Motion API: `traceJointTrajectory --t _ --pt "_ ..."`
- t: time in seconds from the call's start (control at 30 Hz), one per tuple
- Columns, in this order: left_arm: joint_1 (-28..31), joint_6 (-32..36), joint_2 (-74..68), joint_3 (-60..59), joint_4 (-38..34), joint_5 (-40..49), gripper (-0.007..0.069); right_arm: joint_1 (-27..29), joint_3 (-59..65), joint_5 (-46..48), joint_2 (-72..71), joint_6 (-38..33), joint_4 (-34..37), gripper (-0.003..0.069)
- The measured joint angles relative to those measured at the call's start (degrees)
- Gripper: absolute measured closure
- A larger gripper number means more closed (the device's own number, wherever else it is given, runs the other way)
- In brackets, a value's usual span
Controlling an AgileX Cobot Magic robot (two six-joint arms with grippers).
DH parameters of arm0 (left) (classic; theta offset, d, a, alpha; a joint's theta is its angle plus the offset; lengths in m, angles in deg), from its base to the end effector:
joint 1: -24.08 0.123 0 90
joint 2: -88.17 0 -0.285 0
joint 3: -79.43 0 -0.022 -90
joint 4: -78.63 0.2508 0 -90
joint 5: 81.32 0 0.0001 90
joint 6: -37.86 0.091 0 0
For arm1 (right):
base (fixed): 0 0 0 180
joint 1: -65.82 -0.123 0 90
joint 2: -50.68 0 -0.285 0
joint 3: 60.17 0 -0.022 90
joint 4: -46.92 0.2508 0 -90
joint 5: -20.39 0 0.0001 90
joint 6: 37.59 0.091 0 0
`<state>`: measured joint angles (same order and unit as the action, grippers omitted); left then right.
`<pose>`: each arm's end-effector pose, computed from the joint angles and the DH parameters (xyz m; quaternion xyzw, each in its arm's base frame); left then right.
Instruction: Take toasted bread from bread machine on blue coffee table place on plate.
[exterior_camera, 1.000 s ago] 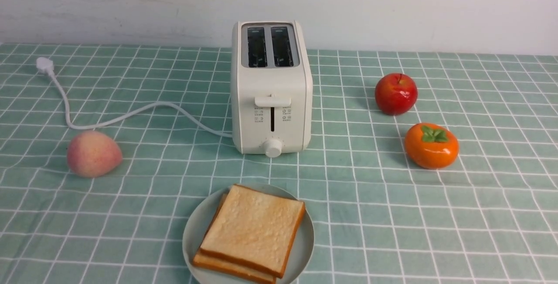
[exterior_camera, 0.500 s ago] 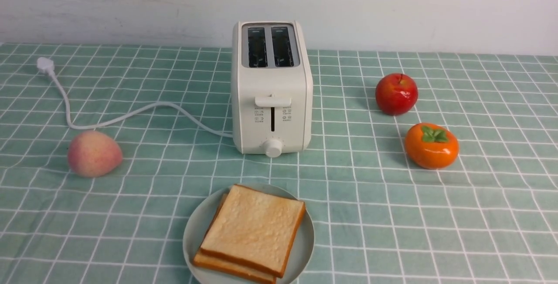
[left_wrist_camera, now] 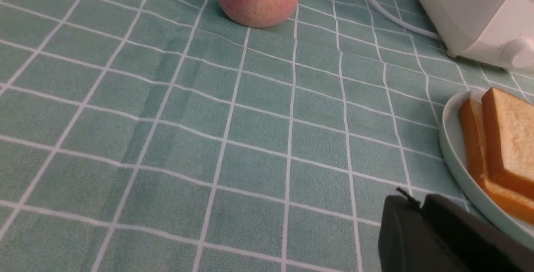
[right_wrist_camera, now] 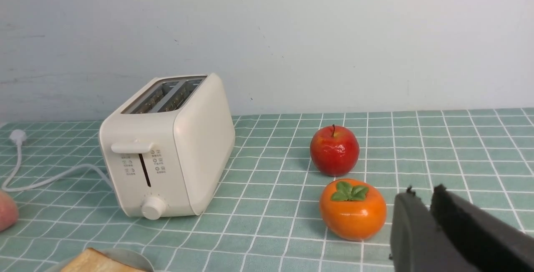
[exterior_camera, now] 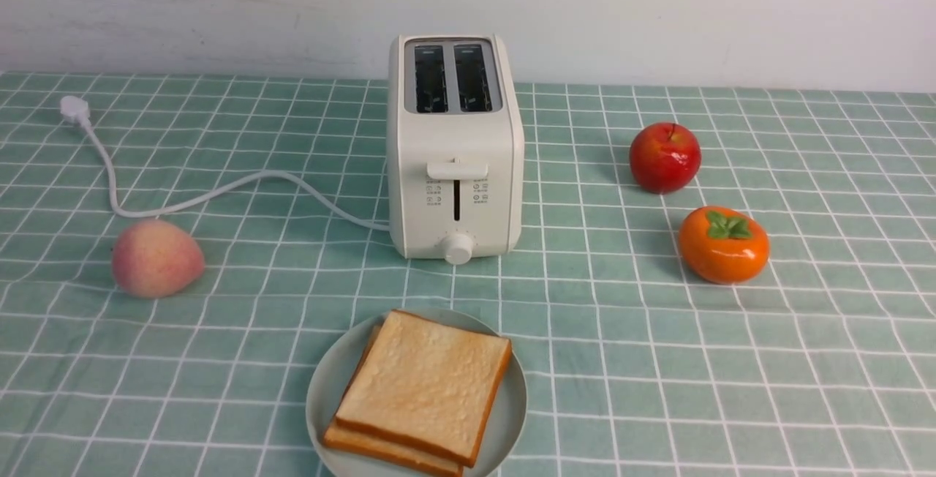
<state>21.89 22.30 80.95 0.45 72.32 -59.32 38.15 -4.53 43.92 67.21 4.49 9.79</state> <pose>0.0523 -0.0058 0.1691 -0.1232 0.7999 -0.1364 0.5713 0.0519 0.0024 0.2997 -0.0419 0.7137 0.1257 0.6878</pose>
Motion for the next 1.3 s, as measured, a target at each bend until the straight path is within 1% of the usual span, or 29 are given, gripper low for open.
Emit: traceJointTrajectory --t 0.8,0.87,0.9,1.0,1.07,1.17,1.23,1.3 --pt "0.0 0.0 0.0 0.0 0.0 0.2 0.0551 0.0 0.0 0.1 0.0 -0.1 0.5 0.0564" --pt "0.0 0.0 0.0 0.0 0.0 0.2 0.0551 0.0 0.0 -0.8 0.0 -1.0 4.5 0.0562" --pt "0.0 0.0 0.0 0.0 0.0 0.2 0.0551 0.0 0.0 -1.3 0.0 -2.9 7.6 0.0562" --pt "0.0 0.0 0.0 0.0 0.0 0.2 0.0548 0.0 0.0 -2.5 0.0 -11.6 17.3 0.0559" --pt "0.0 0.0 0.0 0.0 0.0 0.2 0.0544 0.0 0.0 -2.9 0.0 -20.3 26.3 0.0555" --pt "0.0 0.0 0.0 0.0 0.0 0.2 0.054 0.0 0.0 -3.3 0.0 -29.6 34.1 0.0552" --pt "0.0 0.0 0.0 0.0 0.0 0.2 0.0536 0.0 0.0 -3.6 0.0 -32.9 37.1 0.0552" --pt "0.0 0.0 0.0 0.0 0.0 0.2 0.0536 0.0 0.0 -3.8 0.0 -33.8 37.1 0.0552"
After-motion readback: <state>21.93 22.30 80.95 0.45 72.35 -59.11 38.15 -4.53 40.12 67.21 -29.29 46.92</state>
